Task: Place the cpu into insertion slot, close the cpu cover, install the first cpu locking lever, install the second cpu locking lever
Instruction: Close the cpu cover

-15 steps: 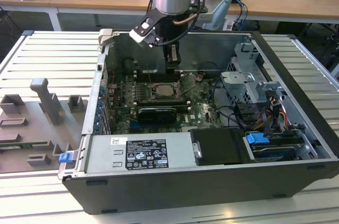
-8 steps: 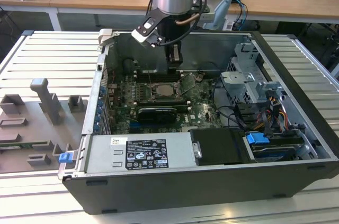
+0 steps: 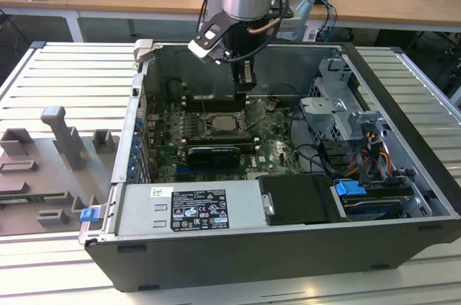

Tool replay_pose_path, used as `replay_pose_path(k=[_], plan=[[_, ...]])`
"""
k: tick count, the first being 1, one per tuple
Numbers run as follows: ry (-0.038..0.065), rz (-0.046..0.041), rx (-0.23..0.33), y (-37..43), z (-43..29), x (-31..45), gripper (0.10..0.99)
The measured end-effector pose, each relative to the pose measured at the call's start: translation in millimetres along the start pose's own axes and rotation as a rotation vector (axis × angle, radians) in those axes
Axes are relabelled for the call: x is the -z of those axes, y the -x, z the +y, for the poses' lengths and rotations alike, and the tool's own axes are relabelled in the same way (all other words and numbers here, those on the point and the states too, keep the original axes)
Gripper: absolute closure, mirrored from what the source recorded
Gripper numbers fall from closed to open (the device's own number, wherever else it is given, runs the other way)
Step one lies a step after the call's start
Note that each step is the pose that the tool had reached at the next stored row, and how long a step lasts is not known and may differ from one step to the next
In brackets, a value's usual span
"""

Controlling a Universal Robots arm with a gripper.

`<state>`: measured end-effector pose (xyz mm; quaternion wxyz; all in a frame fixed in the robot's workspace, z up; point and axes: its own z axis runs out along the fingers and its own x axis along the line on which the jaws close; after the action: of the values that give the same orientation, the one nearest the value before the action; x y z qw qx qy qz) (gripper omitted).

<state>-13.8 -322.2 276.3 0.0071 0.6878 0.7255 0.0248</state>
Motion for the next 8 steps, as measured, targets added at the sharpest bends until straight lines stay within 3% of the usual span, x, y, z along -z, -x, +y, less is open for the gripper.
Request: replay_pose_path(k=[8], plan=[[0.0, 0.0, 0.0, 0.5, 8.7, -0.4, 0.98]])
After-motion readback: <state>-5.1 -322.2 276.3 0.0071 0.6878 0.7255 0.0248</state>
